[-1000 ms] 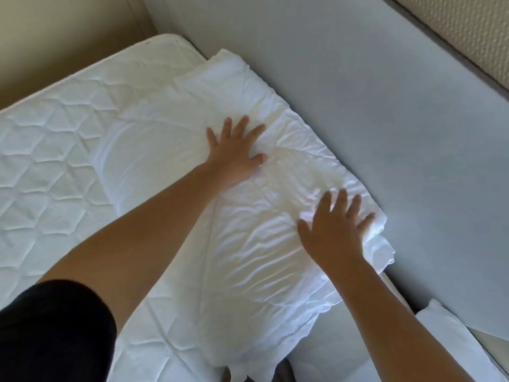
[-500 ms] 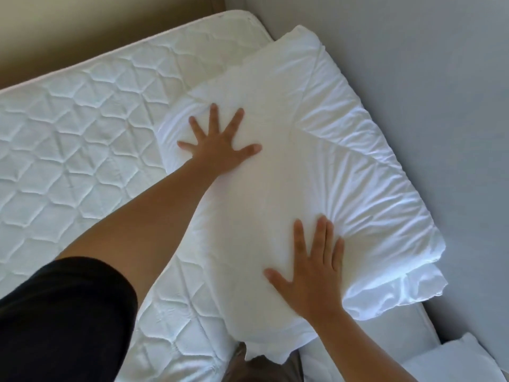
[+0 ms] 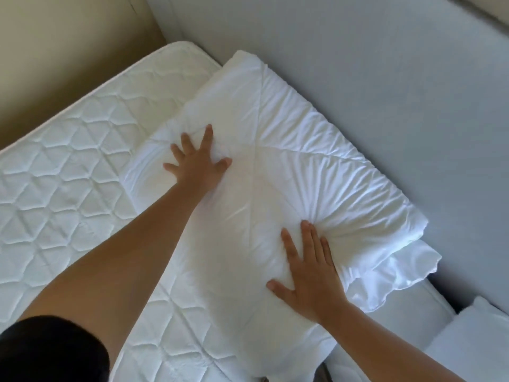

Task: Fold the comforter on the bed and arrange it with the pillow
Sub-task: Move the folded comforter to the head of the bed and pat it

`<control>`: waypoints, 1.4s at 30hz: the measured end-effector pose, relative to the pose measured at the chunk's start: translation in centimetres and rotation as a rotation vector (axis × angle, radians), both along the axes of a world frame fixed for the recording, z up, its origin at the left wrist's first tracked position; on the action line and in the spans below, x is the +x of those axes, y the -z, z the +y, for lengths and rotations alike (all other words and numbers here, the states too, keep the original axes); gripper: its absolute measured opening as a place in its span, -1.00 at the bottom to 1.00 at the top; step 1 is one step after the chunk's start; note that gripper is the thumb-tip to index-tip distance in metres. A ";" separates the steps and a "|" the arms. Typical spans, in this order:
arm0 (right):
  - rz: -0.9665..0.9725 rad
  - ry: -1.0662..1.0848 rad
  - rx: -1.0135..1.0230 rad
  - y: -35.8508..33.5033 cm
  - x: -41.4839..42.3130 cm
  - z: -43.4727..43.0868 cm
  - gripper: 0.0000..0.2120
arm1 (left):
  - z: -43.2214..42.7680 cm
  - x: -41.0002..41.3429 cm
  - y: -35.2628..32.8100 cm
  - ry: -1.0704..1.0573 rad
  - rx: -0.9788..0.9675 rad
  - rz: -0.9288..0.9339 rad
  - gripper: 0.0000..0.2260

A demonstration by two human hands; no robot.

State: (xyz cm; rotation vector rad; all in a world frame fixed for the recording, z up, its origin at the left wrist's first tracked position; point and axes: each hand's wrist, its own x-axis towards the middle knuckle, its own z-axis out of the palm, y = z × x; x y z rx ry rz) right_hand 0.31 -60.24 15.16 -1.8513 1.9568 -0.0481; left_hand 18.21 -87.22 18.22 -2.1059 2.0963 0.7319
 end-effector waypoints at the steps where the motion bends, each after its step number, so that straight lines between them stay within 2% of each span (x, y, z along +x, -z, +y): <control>1: 0.007 0.006 -0.043 -1.0 -0.4 0.0 -0.09 | 0.2 -0.9 -0.5 0.063 -0.084 0.052 -0.32; 3: 0.057 0.051 -0.145 -2.9 -1.8 -0.2 -0.15 | 0.3 -3.2 -1.6 0.233 -0.141 0.088 -0.38; 6: 0.129 0.280 -0.130 -3.5 -5.4 -0.7 -0.04 | -1.1 -7.6 -2.1 0.414 -0.014 -0.014 -0.19; 8: 0.116 0.366 -0.068 -2.3 -7.3 -0.8 0.04 | -2.1 -9.6 -1.2 0.420 0.054 -0.081 -0.07; 11: 0.058 0.372 -0.016 0.1 -8.0 -0.7 0.07 | -2.2 -10.8 0.5 0.415 0.064 -0.184 0.00; 17: -0.022 0.367 -0.008 0.8 -8.1 -0.1 0.03 | -0.6 -11.3 0.2 0.396 0.043 -0.271 0.00; 21: 0.014 0.291 -0.049 -1.0 -8.7 1.1 -0.09 | 2.5 -11.6 -2.0 0.359 0.036 -0.201 -0.07; 23: 0.021 0.234 -0.096 -2.0 -9.3 2.4 -0.21 | 5.2 -11.7 -3.3 0.345 0.081 -0.144 -0.07; 26: 0.020 0.242 -0.113 -4.0 -10.3 4.7 -0.27 | 11.4 -11.7 -4.5 0.453 0.123 -0.132 -0.10; 29: -0.033 0.246 -0.030 -6.8 -11.3 7.9 -0.34 | 18.4 -11.4 -5.5 0.520 0.048 -0.160 -0.23; 32: -0.126 0.262 -0.054 -9.4 -12.3 13.4 -0.35 | 25.3 -11.4 -7.4 0.478 0.060 -0.053 -0.37; 38: -0.100 0.275 -0.065 -15.1 -13.2 25.5 -0.37 | 39.3 -10.7 -13.4 0.450 0.071 0.094 -0.33; 42: -0.082 0.254 -0.070 -20.2 -13.6 32.1 -0.37 | 47.8 -9.8 -18.6 0.475 0.001 0.070 -0.35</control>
